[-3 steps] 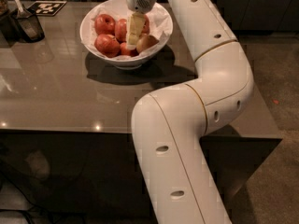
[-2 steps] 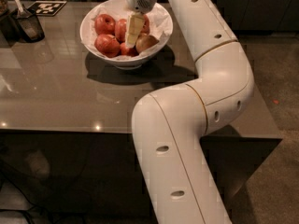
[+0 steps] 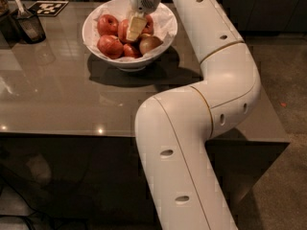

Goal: Pick apple from white bowl

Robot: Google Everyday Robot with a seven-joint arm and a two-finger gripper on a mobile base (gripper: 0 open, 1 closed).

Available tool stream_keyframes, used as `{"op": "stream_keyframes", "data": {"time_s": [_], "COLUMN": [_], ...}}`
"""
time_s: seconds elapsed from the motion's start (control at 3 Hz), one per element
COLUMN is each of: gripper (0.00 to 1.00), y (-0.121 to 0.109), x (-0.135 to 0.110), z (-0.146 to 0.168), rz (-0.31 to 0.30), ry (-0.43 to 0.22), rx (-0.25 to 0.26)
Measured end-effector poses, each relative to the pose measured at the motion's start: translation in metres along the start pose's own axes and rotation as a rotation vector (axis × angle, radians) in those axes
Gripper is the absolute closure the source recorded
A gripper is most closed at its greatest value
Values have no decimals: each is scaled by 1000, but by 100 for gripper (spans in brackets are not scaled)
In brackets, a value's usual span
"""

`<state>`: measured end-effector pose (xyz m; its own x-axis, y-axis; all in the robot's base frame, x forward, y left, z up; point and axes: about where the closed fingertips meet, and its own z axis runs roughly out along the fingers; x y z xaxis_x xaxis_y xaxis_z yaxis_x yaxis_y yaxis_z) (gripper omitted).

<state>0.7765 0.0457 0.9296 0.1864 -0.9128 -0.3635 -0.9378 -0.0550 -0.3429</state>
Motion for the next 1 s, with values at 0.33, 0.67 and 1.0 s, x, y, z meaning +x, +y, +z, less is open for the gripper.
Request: {"op": "stream_keyframes", "data": {"time_s": [0.33,0.67,1.0], "gripper": [89,85,62], "y": [0,0,0], "x": [0,0,0], "z": [0,0,0], "rz": [0,0,0], "ry": [0,0,0], "rx": [0,0,0]}}
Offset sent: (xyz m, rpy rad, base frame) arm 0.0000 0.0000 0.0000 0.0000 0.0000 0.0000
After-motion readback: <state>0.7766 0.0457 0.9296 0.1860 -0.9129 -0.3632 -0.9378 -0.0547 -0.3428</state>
